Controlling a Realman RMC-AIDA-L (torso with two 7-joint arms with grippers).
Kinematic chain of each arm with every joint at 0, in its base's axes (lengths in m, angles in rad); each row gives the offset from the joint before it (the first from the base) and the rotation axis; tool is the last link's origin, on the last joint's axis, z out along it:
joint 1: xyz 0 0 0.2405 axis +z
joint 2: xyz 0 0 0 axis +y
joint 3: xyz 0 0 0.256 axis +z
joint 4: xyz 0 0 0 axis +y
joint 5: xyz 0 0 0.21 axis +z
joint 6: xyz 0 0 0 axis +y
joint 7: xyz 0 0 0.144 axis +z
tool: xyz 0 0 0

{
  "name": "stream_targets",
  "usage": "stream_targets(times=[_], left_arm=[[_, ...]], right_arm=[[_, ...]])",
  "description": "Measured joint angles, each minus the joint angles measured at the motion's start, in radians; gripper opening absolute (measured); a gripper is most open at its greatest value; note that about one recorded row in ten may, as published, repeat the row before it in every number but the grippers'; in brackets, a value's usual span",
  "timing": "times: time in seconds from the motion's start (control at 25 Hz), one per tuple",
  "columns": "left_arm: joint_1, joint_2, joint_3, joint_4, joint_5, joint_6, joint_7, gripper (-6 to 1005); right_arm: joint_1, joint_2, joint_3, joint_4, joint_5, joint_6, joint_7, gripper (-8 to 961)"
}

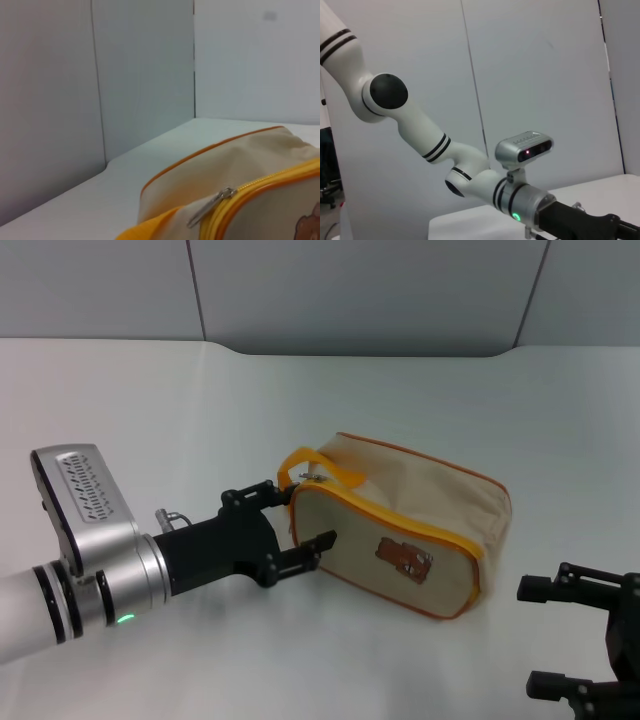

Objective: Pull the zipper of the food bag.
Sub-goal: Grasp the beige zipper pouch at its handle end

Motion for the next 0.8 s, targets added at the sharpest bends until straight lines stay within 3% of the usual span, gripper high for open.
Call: stream_targets(times=[0.32,0.52,0.68,0.8], left_arm=[[-0.008,0.000,-0.024,-0.036,-0.002,0.004,0.045,618],[-0.040,0.000,-0.028,-0.062,-0.006,-0.066,0.034,336],[-0.051,0.000,-0.028,-0.082,-0.006,-0.077,0.051,203],[-0.051,0.000,-0.029,-0.084,-0.006,-0.070,0.057,174]], right_arm=[[0.007,0.008,0.000,0.002,-0.002,0.020,-0.001,832],[0.007,0.008,0.000,0.003,-0.003,0.024,-0.002,831],[0.004,0.008,0.000,0.003,-0.002,0.024,-0.002,831],[0.003,0.008,0.001,0.003,-0.001,0.024,-0.002,831]])
